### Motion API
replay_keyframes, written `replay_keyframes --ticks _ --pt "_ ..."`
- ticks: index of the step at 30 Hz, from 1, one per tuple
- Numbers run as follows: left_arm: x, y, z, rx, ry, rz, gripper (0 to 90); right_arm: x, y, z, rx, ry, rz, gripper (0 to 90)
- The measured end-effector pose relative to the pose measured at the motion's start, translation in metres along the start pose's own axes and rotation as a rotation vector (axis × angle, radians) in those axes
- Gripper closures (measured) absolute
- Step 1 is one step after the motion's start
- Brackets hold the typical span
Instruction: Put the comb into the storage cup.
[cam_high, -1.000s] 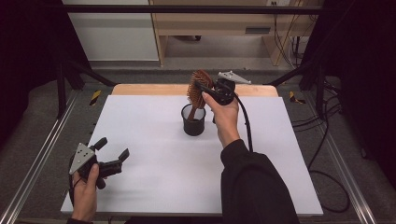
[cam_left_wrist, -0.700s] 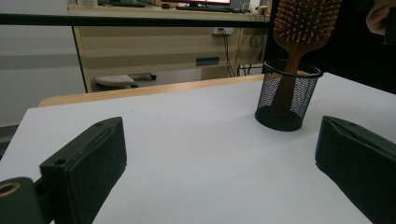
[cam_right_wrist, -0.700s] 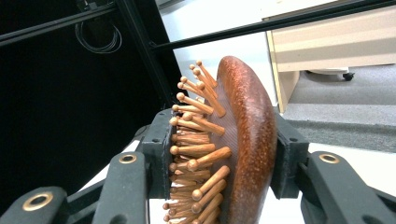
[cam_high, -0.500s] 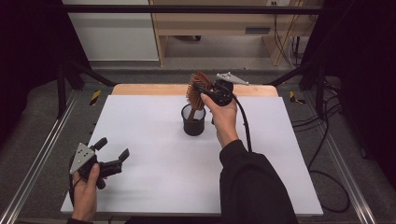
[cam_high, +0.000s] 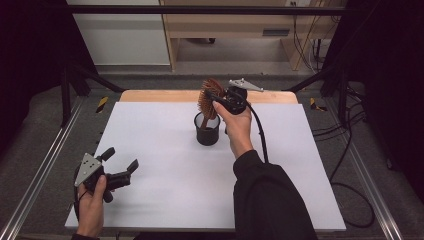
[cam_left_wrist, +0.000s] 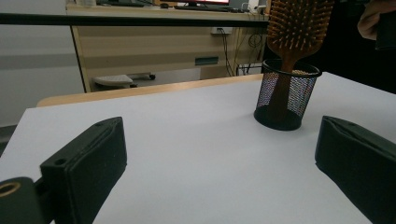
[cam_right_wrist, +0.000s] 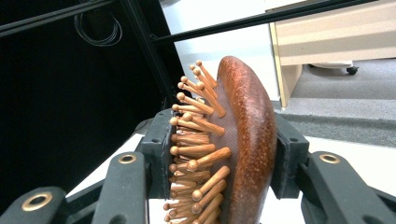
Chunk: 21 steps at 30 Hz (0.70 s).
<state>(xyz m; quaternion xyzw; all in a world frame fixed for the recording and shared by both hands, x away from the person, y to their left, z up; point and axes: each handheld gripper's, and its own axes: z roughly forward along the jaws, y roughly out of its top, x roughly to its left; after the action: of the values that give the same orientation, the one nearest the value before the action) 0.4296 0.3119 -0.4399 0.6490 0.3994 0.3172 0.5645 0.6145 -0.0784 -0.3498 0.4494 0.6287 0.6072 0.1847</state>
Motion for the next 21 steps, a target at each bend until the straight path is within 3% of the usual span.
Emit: replay_keyframes --ticks 13,21 --pt "0.0 0.0 0.0 0.001 -0.001 -0.002 2.6 -0.006 0.001 0.004 0.011 0.004 0.016 50.4" --pt "0.001 0.0 0.0 0.003 0.0 -0.005 2.6 -0.005 0.005 0.013 0.035 0.006 -0.006 49.4"
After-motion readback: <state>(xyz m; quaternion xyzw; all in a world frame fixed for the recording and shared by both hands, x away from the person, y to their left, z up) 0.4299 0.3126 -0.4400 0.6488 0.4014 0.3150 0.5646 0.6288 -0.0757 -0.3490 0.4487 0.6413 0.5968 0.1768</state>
